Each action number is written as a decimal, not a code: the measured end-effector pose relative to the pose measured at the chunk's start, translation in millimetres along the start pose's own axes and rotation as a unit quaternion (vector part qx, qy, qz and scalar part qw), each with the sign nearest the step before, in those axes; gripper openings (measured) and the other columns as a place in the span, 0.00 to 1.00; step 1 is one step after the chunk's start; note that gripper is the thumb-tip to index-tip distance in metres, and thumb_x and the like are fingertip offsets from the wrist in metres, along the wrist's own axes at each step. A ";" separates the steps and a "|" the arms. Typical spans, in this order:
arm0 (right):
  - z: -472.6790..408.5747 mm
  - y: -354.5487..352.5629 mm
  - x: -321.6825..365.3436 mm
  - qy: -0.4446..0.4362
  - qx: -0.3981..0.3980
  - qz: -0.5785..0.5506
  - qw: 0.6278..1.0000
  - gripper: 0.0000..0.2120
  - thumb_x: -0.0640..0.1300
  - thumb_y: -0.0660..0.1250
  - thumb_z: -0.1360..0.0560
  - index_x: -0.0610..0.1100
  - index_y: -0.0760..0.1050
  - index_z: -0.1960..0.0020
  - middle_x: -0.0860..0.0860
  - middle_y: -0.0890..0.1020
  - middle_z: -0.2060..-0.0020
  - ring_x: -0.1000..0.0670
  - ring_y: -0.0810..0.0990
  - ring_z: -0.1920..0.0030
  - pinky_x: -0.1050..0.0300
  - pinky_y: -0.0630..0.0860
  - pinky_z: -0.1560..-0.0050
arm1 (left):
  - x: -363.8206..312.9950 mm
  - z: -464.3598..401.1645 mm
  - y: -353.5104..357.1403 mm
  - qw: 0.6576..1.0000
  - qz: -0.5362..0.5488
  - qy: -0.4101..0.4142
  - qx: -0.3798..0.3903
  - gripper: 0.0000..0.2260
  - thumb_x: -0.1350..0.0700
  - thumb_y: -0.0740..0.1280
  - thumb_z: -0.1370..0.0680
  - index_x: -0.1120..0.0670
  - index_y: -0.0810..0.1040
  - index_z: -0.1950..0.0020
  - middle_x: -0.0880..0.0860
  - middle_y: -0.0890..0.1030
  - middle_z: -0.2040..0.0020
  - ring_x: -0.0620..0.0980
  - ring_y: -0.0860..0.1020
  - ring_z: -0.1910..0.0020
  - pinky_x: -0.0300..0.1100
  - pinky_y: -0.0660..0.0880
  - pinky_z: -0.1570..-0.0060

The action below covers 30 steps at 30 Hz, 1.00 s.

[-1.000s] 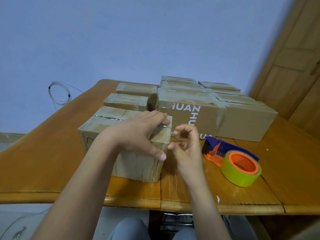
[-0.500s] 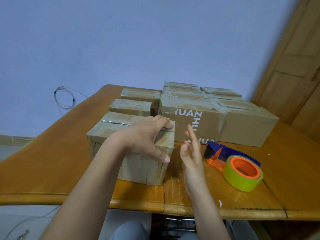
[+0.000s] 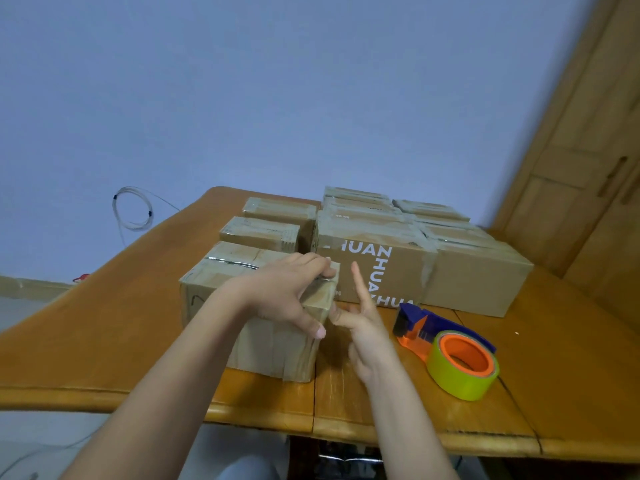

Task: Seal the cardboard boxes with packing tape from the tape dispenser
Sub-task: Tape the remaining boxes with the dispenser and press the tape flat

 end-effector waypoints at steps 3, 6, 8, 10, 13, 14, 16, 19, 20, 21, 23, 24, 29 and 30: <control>14.8 -18.9 23.6 -0.094 -0.093 0.129 0.983 0.34 0.51 0.75 0.31 0.70 0.61 0.34 0.56 0.61 0.30 0.55 0.61 0.31 0.54 0.61 0.32 | -0.3 2.7 -3.1 0.999 0.033 -0.012 -0.003 0.42 0.43 0.75 0.31 0.54 0.58 0.24 0.48 0.60 0.25 0.46 0.58 0.27 0.41 0.57 0.29; 18.4 -30.8 22.7 -0.104 -0.112 0.082 0.985 0.28 0.52 0.69 0.26 0.67 0.60 0.32 0.56 0.65 0.30 0.58 0.65 0.33 0.56 0.63 0.33 | -1.3 5.0 -5.5 0.998 0.066 -0.020 -0.009 0.42 0.45 0.76 0.32 0.53 0.60 0.24 0.48 0.59 0.24 0.45 0.58 0.26 0.40 0.56 0.28; 11.9 -25.0 16.1 -0.076 -0.081 0.040 0.993 0.27 0.49 0.63 0.23 0.60 0.57 0.28 0.57 0.66 0.32 0.59 0.66 0.34 0.63 0.64 0.37 | -2.4 5.7 -6.1 0.997 0.072 -0.023 -0.011 0.41 0.47 0.77 0.32 0.54 0.60 0.24 0.48 0.59 0.23 0.45 0.57 0.26 0.39 0.55 0.29; 6.6 -8.5 12.4 -0.060 -0.032 0.040 0.997 0.29 0.47 0.61 0.22 0.53 0.54 0.24 0.57 0.66 0.32 0.61 0.66 0.34 0.73 0.67 0.43 | -2.9 6.4 -6.5 0.996 0.084 -0.027 -0.013 0.41 0.48 0.77 0.32 0.54 0.60 0.25 0.48 0.59 0.23 0.46 0.58 0.26 0.38 0.56 0.30; 6.5 9.3 6.8 -0.064 0.010 0.051 0.997 0.26 0.47 0.59 0.22 0.48 0.59 0.25 0.58 0.69 0.33 0.68 0.70 0.40 0.74 0.69 0.46 | -2.3 7.7 -7.0 0.994 0.100 -0.032 -0.016 0.40 0.49 0.78 0.32 0.54 0.62 0.25 0.49 0.60 0.24 0.46 0.59 0.26 0.39 0.57 0.29; 7.6 10.5 6.1 -0.065 0.008 0.051 0.997 0.26 0.49 0.59 0.22 0.47 0.60 0.25 0.58 0.70 0.34 0.68 0.70 0.41 0.74 0.69 0.46 | -1.8 7.8 -6.6 0.994 0.100 -0.034 -0.015 0.40 0.49 0.78 0.32 0.54 0.62 0.25 0.49 0.60 0.24 0.46 0.58 0.26 0.39 0.56 0.29; 10.1 10.7 7.4 -0.072 0.002 0.055 0.996 0.29 0.52 0.59 0.24 0.46 0.61 0.25 0.58 0.70 0.34 0.64 0.70 0.37 0.74 0.69 0.44 | -1.3 8.0 -6.1 0.994 0.099 -0.035 -0.017 0.41 0.49 0.78 0.32 0.55 0.61 0.25 0.49 0.60 0.24 0.46 0.58 0.26 0.38 0.56 0.30; 11.2 9.0 5.9 -0.072 -0.004 0.060 0.996 0.31 0.55 0.60 0.26 0.45 0.62 0.25 0.57 0.70 0.33 0.57 0.68 0.32 0.72 0.68 0.40 | 0.4 7.8 -6.1 0.995 0.093 -0.036 -0.027 0.41 0.49 0.78 0.32 0.55 0.61 0.25 0.50 0.62 0.25 0.47 0.60 0.27 0.37 0.58 0.32; 11.1 8.6 5.6 -0.070 -0.007 0.068 0.995 0.31 0.55 0.60 0.25 0.45 0.62 0.25 0.56 0.71 0.33 0.57 0.68 0.31 0.70 0.68 0.38 | 0.7 8.3 -6.2 0.995 0.089 -0.037 -0.031 0.41 0.49 0.78 0.32 0.55 0.62 0.25 0.50 0.63 0.25 0.47 0.61 0.28 0.38 0.58 0.32; 11.0 8.2 5.6 -0.068 -0.005 0.080 0.995 0.30 0.56 0.61 0.24 0.45 0.62 0.26 0.55 0.71 0.31 0.56 0.68 0.30 0.67 0.68 0.36 | 0.5 9.1 -5.9 0.995 0.085 -0.037 -0.031 0.41 0.48 0.78 0.32 0.55 0.62 0.25 0.50 0.63 0.25 0.47 0.60 0.28 0.38 0.58 0.32; 7.6 5.4 6.7 -0.055 0.011 0.097 0.994 0.28 0.55 0.59 0.22 0.44 0.63 0.26 0.53 0.70 0.30 0.56 0.67 0.30 0.68 0.66 0.35 | -1.1 10.3 -5.8 0.996 0.079 -0.034 -0.030 0.41 0.48 0.77 0.32 0.55 0.61 0.25 0.49 0.60 0.24 0.47 0.58 0.26 0.39 0.57 0.32; 6.0 3.4 7.8 -0.043 0.025 0.098 0.994 0.28 0.56 0.58 0.22 0.44 0.63 0.26 0.53 0.69 0.29 0.56 0.66 0.30 0.71 0.65 0.36 | -1.6 10.8 -5.5 0.996 0.079 -0.034 -0.027 0.42 0.48 0.77 0.32 0.55 0.60 0.24 0.49 0.59 0.24 0.47 0.57 0.26 0.39 0.56 0.31; 15.8 -14.8 16.7 -0.019 0.063 0.090 0.994 0.21 0.56 0.57 0.21 0.49 0.69 0.31 0.55 0.74 0.33 0.62 0.71 0.35 0.67 0.66 0.34 | -0.9 7.7 -5.9 0.996 0.075 -0.041 -0.019 0.41 0.47 0.77 0.31 0.54 0.60 0.24 0.48 0.57 0.23 0.47 0.56 0.25 0.40 0.55 0.30; 19.2 -18.1 15.2 -0.019 0.056 0.084 0.995 0.19 0.55 0.58 0.22 0.51 0.70 0.33 0.55 0.75 0.35 0.62 0.72 0.35 0.63 0.66 0.33 | 0.1 7.0 -5.4 0.996 0.074 -0.042 -0.018 0.41 0.47 0.77 0.31 0.54 0.60 0.24 0.48 0.58 0.23 0.47 0.56 0.25 0.39 0.55 0.31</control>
Point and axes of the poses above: each hand's wrist, its own z-axis away from the middle knuckle, its own y-axis out of the palm, x = y × z, the point moved 8 cm from there along -z, towards the middle knuckle
